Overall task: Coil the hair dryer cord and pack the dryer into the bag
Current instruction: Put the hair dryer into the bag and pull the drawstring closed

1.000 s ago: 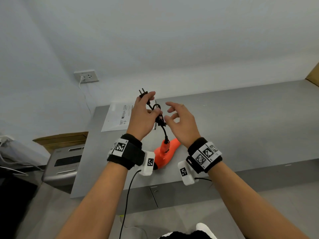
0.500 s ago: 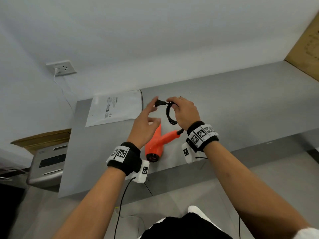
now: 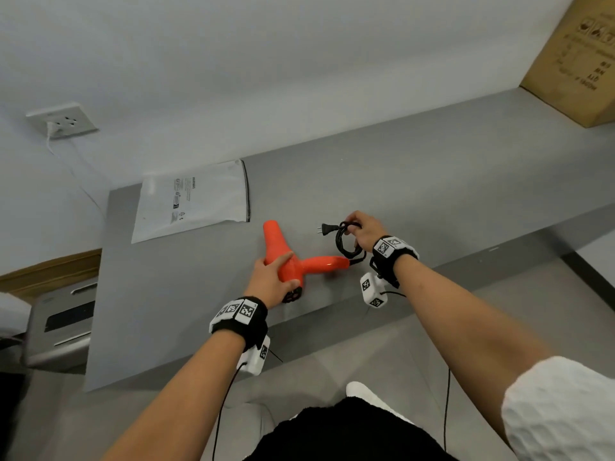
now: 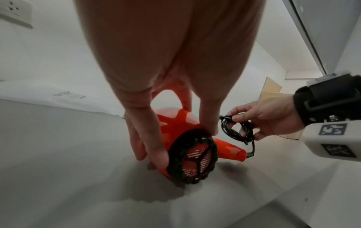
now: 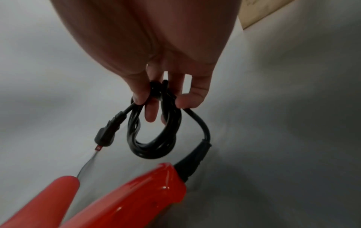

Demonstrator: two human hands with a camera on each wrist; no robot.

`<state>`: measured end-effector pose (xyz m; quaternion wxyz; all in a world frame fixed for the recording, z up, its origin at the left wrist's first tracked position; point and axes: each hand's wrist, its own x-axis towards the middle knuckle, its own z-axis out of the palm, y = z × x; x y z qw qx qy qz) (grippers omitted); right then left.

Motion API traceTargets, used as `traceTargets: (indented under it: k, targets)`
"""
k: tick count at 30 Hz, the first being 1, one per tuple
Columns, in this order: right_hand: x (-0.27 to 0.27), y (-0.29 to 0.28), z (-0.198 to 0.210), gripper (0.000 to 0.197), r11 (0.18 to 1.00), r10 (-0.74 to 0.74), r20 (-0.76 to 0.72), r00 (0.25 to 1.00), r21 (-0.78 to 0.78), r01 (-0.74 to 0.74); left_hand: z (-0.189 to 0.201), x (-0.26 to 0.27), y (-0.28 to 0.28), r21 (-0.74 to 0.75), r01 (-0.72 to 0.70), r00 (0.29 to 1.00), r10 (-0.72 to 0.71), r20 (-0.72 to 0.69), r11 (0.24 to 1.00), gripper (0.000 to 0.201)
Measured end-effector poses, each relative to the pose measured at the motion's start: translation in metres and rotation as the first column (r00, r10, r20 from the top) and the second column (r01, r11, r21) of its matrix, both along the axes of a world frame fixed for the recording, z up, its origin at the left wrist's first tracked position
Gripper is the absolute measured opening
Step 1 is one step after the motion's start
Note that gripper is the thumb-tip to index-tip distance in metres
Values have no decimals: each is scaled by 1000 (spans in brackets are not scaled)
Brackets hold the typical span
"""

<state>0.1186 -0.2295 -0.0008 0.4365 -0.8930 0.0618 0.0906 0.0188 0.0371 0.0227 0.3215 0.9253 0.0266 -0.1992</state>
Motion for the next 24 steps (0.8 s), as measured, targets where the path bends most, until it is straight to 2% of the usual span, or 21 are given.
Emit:
traceTargets:
  k: [5,10,16,20,24]
  targets:
    - [4,10,-20,24,1000,2,-60,998,-2,-2,-3,5,-4,9,-2,1000,2,-10,1000,73]
    - [2,29,-31,39,957,53,-108,993,-278,-81,-6,10,-2,19,7,1000,-7,-1,1000,74]
    - [-13,42,-27,46,828,153,-174,973,-515,-222,-7,10,-2,8,5,1000,-5,15,1000,73]
    - [-22,41,-20,48,801,187,-185,965,-539,-258,-10,11,-2,-4,3,1000,-3,18,1000,74]
    - [-33,39,-14,47,802,189,-136,973,-550,-233,-14,12,1,-22,8,1000,-7,26,1000,74]
